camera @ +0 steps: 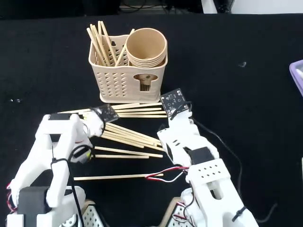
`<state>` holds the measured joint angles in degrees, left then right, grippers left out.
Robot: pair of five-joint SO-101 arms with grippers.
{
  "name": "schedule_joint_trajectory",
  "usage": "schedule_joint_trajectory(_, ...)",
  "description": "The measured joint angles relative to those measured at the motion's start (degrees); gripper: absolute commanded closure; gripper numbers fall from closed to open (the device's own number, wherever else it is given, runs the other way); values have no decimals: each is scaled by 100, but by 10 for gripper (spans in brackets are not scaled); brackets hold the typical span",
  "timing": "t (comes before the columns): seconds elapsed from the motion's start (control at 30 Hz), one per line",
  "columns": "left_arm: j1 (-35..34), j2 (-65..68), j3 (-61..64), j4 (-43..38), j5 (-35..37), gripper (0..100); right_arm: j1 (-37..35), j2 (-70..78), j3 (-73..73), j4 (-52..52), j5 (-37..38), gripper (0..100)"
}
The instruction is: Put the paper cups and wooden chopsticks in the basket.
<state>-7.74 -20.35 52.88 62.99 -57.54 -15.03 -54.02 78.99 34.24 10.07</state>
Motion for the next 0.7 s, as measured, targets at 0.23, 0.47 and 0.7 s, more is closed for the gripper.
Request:
schedule_joint_trajectory(0.23,0,0,-519,246,0,720,0,0,0,0,0,881)
schedule_joint_trajectory(0.47,387,237,-369,-62,79,716,0,0,0,0,0,881)
schedule_joint_trajectory(0.7,747,914,-369,-703,360,719,0,0,0,0,0,881)
